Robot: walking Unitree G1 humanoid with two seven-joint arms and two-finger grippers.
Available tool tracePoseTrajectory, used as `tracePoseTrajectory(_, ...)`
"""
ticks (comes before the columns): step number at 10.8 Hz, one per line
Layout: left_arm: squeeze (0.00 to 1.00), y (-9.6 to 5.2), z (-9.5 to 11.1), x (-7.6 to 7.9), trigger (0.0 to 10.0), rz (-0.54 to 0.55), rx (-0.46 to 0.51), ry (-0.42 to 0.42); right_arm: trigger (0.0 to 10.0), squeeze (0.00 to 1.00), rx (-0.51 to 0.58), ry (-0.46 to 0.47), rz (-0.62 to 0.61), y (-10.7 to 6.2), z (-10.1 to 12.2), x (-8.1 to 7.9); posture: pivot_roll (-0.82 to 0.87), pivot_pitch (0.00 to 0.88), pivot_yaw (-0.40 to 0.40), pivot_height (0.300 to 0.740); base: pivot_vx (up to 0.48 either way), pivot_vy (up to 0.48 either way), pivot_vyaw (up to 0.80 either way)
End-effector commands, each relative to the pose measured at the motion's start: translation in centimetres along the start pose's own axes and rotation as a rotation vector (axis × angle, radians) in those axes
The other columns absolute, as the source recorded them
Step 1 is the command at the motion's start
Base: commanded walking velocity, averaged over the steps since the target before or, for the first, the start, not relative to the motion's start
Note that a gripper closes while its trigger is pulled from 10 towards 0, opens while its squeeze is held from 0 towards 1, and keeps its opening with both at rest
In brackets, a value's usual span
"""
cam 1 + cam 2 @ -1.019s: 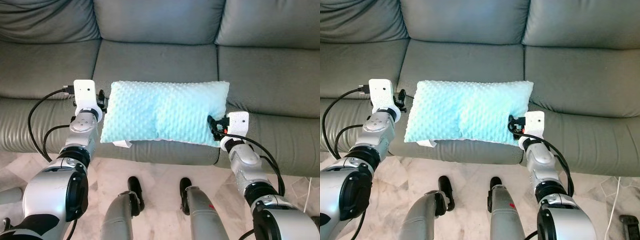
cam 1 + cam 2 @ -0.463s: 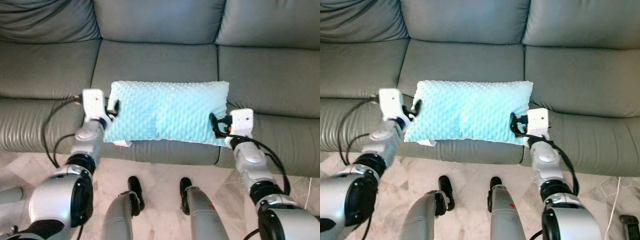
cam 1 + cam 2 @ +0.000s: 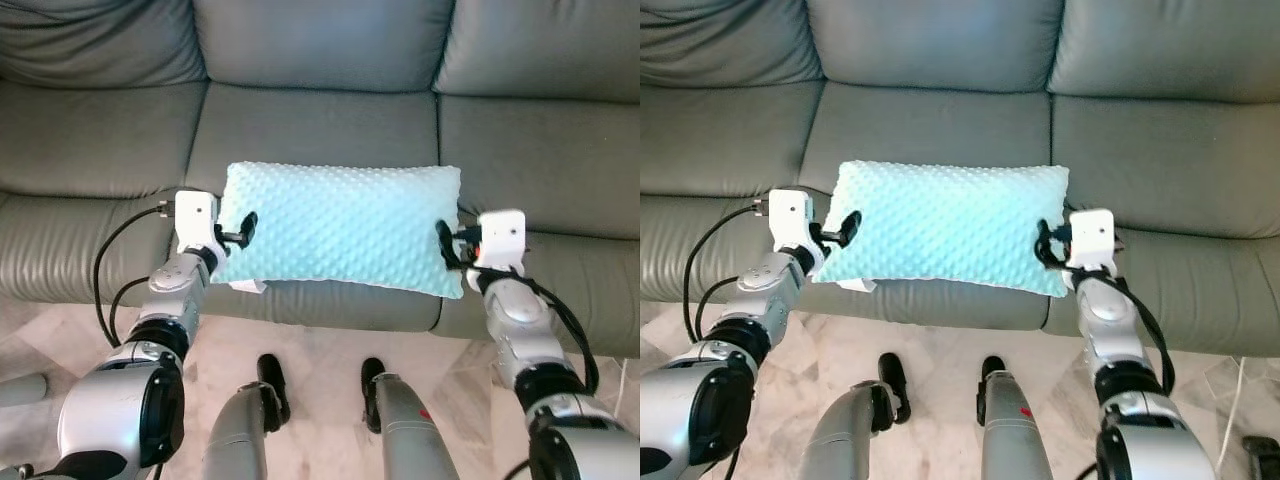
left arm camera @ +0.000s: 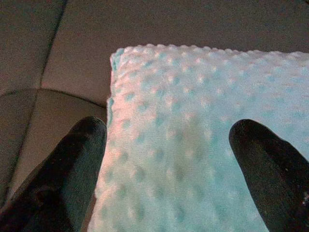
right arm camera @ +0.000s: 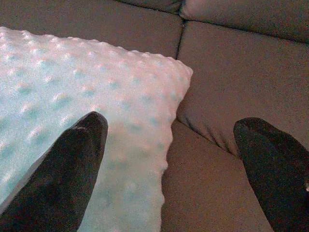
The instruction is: Move the pillow to the sofa
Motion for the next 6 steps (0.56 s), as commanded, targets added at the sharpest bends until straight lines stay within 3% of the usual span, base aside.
tracePoseTrajectory(1,1.00,-0.8,-1.4,-1.2,10.0,0.020,-0.038,0.002,10.0,1.00,-0.055,-0.019,-0.013,-0.7,-1.5,0.3,-0.18,0.335,0.087,0.740,0.000,0.000,0.00)
tracePoseTrajectory(3,1.00,-1.3,-1.6,-1.7,10.0,0.000,-0.035,0.021,10.0,1.00,-0.145,-0.084,-0.086,-1.1,-2.7,2.5,-0.17,0.318,0.097,0.740,0.000,0.000,0.00)
tracePoseTrajectory(4,0.00,-1.6,-1.9,-1.8,10.0,-0.026,-0.035,0.019,10.0,1.00,-0.193,-0.097,-0.119,-1.6,-3.8,3.7,-0.17,0.318,0.102,0.740,0.000,0.000,0.00)
tracePoseTrajectory(5,0.00,-2.0,-2.4,-1.1,10.0,-0.089,-0.040,0.003,10.0,1.00,-0.250,-0.108,-0.143,-2.0,-4.8,4.7,-0.15,0.323,0.107,0.740,0.000,0.000,0.00)
tracePoseTrajectory(6,0.00,-2.2,-2.8,-0.1,10.0,-0.164,-0.053,0.006,10.0,0.77,-0.313,-0.116,-0.150,-2.3,-5.8,5.2,-0.14,0.328,0.110,0.740,0.000,0.000,0.00)
Point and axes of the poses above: a point about 5 cm out from each wrist's last joint towards the gripper, its own y axis pointing out of the wrist towards the gripper, its own z axis along the axis of the wrist's last joint, x = y × z, the point moved 4 cm from there along y, pointing out of the wrist towards the gripper, and after that the axes turned 5 degrees about -y, right-handed, at the moved point
